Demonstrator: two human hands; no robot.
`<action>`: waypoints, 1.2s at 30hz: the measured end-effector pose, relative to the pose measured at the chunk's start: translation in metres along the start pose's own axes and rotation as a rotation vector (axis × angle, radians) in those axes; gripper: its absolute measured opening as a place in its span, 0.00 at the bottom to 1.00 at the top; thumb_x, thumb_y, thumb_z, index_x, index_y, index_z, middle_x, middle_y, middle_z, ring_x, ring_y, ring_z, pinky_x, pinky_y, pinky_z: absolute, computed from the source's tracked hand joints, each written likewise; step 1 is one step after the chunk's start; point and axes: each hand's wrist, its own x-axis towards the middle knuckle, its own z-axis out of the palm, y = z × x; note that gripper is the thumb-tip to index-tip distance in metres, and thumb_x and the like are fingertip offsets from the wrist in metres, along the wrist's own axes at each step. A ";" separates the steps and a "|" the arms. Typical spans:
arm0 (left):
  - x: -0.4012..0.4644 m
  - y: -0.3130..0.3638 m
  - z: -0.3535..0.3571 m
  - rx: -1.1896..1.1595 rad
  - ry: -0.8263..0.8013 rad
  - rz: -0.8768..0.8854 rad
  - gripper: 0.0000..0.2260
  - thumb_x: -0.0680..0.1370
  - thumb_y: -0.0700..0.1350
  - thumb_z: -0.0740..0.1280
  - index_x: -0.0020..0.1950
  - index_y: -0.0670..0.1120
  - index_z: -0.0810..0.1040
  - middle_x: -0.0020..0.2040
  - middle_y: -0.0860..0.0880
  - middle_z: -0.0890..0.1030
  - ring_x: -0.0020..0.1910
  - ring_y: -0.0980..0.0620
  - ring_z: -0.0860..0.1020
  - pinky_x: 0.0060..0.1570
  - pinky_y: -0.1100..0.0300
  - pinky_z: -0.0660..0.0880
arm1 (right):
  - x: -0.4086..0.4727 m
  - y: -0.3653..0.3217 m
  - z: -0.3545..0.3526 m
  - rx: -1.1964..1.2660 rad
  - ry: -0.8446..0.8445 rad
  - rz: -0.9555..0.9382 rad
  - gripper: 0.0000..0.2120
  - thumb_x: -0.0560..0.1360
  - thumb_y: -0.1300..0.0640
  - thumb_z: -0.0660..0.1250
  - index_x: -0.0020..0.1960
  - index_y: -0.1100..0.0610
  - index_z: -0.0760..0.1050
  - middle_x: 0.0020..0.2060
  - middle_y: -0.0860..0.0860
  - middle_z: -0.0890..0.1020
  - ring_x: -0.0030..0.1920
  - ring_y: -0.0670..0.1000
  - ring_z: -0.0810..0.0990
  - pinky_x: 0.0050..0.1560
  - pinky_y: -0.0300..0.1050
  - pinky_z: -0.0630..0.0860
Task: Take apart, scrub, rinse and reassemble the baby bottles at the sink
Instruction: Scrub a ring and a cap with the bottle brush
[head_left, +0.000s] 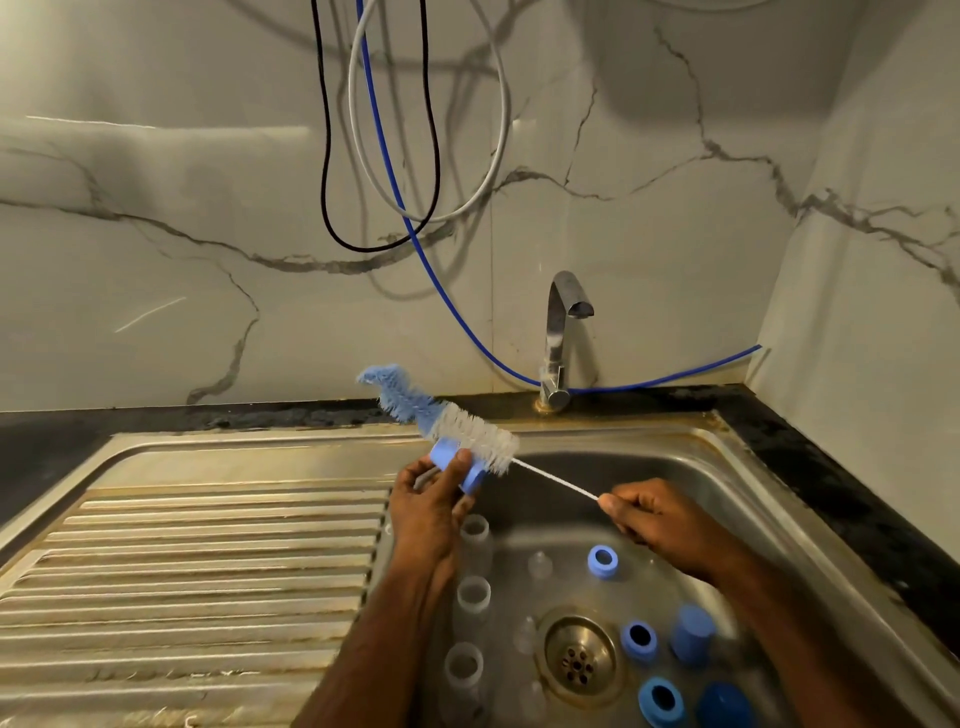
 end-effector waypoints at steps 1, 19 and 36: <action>-0.002 -0.001 0.002 0.049 -0.009 0.009 0.27 0.63 0.46 0.78 0.60 0.44 0.76 0.53 0.41 0.85 0.51 0.43 0.85 0.54 0.45 0.82 | 0.001 -0.002 0.003 -0.011 0.029 -0.005 0.21 0.83 0.51 0.62 0.30 0.50 0.71 0.25 0.47 0.71 0.29 0.45 0.69 0.37 0.46 0.69; -0.005 -0.001 0.006 -0.227 -0.196 -0.137 0.16 0.80 0.37 0.65 0.68 0.40 0.75 0.63 0.37 0.81 0.63 0.41 0.80 0.57 0.50 0.80 | 0.003 -0.018 0.009 0.044 0.021 0.040 0.20 0.83 0.52 0.61 0.32 0.54 0.71 0.24 0.46 0.71 0.27 0.42 0.68 0.32 0.36 0.67; 0.010 -0.006 -0.002 -0.038 -0.084 -0.135 0.12 0.80 0.46 0.68 0.61 0.42 0.79 0.61 0.39 0.83 0.62 0.42 0.80 0.60 0.46 0.77 | -0.008 -0.045 0.020 0.224 -0.144 0.379 0.20 0.85 0.48 0.55 0.37 0.54 0.70 0.24 0.47 0.65 0.22 0.44 0.59 0.22 0.35 0.56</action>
